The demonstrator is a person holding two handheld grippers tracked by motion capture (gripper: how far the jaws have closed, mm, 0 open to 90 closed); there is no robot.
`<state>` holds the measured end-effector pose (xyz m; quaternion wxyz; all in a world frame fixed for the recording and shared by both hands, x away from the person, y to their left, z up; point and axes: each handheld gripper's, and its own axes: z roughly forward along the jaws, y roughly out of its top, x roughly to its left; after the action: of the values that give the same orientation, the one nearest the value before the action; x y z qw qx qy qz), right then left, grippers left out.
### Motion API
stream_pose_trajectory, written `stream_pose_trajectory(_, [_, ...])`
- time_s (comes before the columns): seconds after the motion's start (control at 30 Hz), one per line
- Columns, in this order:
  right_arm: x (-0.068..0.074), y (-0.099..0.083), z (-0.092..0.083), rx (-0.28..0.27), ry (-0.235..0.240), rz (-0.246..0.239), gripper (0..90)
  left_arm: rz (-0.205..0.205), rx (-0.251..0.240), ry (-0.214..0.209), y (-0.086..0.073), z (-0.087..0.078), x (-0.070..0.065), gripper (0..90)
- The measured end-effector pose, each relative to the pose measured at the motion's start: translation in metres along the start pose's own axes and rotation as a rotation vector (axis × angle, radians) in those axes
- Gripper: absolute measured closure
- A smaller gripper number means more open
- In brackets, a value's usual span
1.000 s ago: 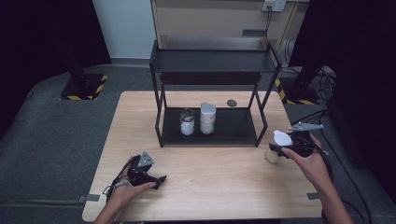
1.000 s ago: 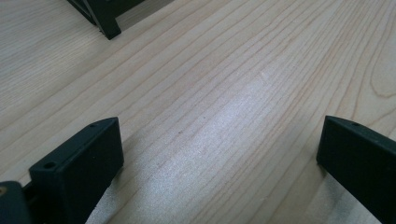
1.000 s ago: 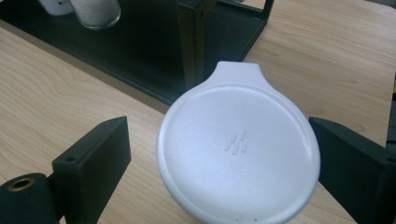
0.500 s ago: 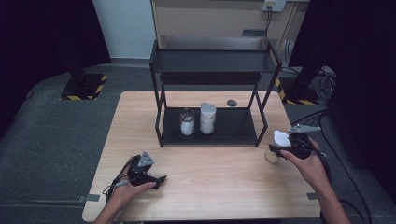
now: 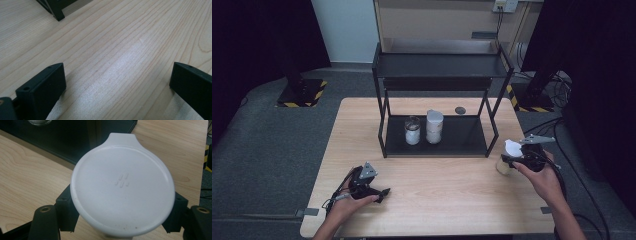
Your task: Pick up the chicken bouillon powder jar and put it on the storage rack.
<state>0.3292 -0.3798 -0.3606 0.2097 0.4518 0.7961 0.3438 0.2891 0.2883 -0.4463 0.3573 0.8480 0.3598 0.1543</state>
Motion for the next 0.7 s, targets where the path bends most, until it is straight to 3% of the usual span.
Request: stream_pose_trajectory(0.7, [0.0010,-0.0049,-0.0004,-0.017,-0.004,0.009,30.8,0.000,0.000,0.000,0.0000,0.0000,0.0000,0.0])
